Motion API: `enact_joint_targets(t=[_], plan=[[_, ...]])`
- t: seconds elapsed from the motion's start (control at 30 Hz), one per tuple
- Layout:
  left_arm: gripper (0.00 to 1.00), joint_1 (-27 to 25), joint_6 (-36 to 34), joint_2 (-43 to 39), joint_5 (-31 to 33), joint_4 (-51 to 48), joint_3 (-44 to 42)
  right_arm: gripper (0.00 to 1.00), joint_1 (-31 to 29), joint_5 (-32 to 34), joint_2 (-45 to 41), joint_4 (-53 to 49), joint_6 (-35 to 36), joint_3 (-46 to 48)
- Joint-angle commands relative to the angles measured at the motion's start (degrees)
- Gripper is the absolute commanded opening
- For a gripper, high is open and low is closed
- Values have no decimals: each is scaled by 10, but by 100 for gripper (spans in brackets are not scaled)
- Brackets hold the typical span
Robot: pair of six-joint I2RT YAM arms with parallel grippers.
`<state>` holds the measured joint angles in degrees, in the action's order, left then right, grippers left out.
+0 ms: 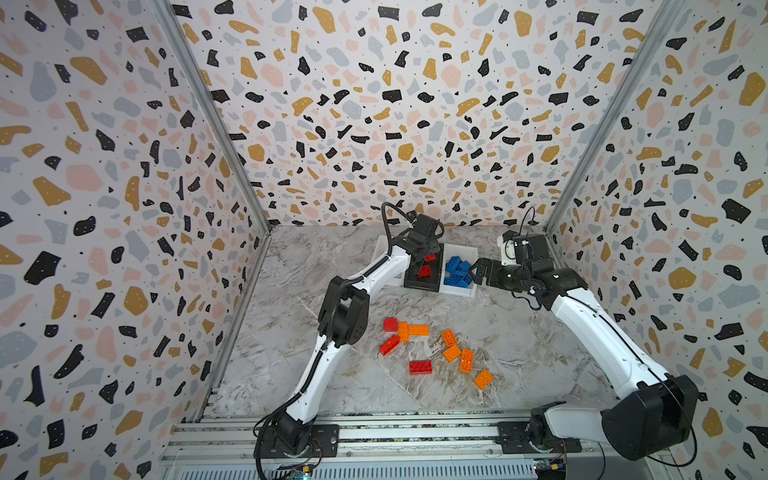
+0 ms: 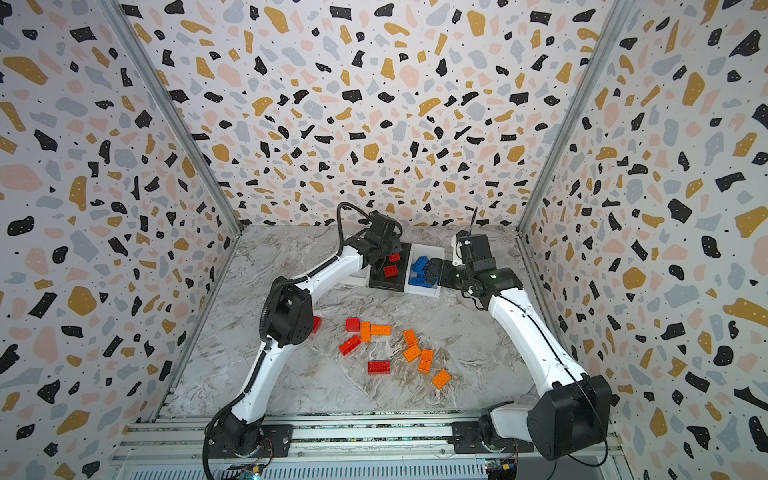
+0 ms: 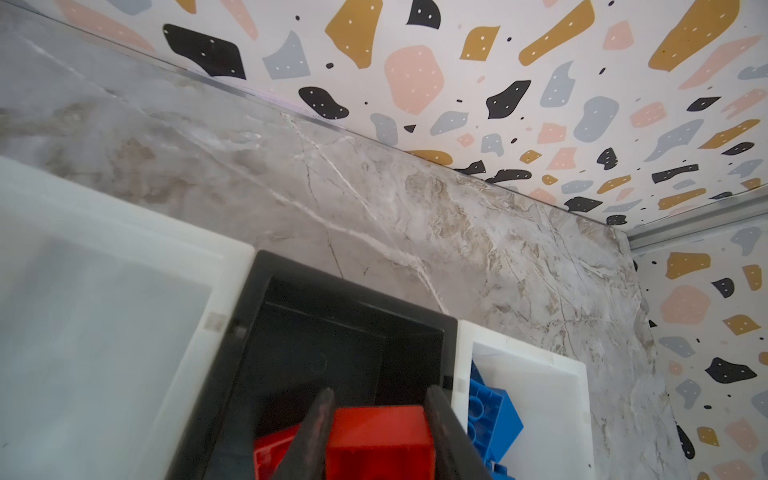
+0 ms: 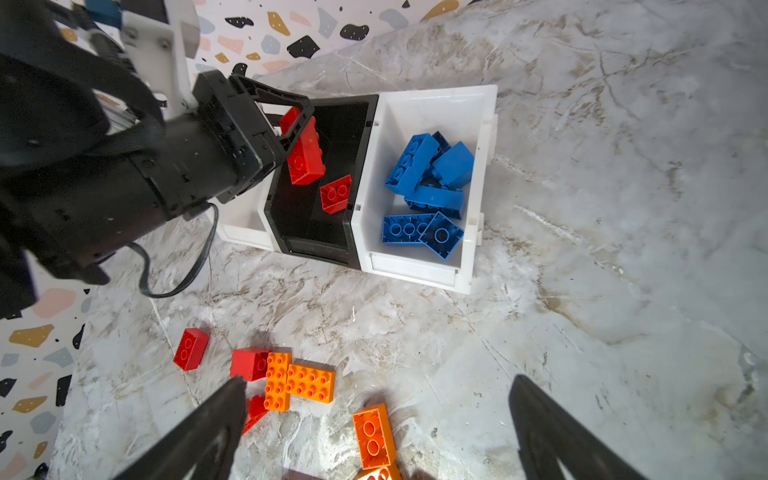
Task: Sort the legos into containers by color
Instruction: 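Drop the red brick into the black bin by opening the left gripper, then return the left gripper to the pile and grasp a red 2x2 brick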
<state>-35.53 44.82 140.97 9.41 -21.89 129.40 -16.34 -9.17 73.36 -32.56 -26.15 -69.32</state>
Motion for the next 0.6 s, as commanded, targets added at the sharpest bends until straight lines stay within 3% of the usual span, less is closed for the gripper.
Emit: enact_joint_targets(t=[0.0,0.23,0.37,0.57], plan=[[50,14,15,-1,-39,48,16,99,3,27,-29,-21,-13,-14],[76,15,-7,-44,-43,55,-16,99,3,33,-45,-27,-25,-6],[78,15,-46,-105,-24,41,-69,99,3,20,-40,-28,-24,-5],[84,16,-104,-260,53,13,-275,99,1,-6,-28,-25,-14,-6]])
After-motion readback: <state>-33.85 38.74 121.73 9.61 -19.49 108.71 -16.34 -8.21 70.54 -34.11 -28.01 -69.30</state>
